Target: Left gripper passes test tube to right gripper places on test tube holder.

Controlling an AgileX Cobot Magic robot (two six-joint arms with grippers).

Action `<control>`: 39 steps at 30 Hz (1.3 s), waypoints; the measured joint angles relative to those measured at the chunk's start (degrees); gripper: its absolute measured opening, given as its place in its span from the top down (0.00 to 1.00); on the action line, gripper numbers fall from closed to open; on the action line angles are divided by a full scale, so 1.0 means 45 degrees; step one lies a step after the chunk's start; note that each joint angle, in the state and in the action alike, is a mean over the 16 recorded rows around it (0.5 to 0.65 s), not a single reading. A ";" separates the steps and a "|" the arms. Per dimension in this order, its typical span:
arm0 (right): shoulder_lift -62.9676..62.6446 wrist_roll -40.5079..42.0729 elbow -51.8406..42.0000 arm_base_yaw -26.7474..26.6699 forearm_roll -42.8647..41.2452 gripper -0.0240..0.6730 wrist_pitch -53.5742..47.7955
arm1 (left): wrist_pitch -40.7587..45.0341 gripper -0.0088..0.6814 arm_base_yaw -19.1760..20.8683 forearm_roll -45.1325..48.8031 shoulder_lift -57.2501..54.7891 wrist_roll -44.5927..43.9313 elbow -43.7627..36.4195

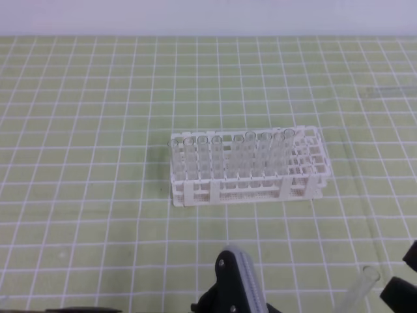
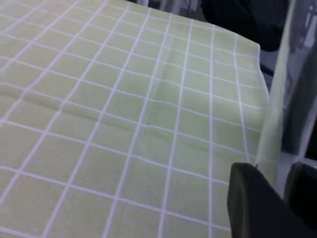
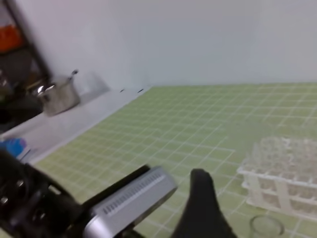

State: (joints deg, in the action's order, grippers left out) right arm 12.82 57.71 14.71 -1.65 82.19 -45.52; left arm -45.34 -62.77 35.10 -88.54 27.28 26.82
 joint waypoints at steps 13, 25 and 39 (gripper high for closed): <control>0.2021 0.3085 0.0161 0.0000 0.1112 0.33 -0.1294 | -0.0843 0.90 0.0000 -0.1023 -0.0205 -0.0968 0.0254; 0.2870 0.4467 0.0161 0.0000 0.1607 0.35 -0.1493 | -0.1772 0.89 0.0000 -0.0983 -0.1268 -0.0835 0.1078; 0.2939 0.4698 0.0161 0.0000 0.1131 0.64 -0.1046 | -0.2137 0.91 0.0015 -0.1010 -0.1715 -0.0890 0.1725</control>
State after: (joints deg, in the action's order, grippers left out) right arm 26.05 78.85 15.44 -1.65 87.28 -50.22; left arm -54.96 -62.70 30.56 -96.26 23.27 34.58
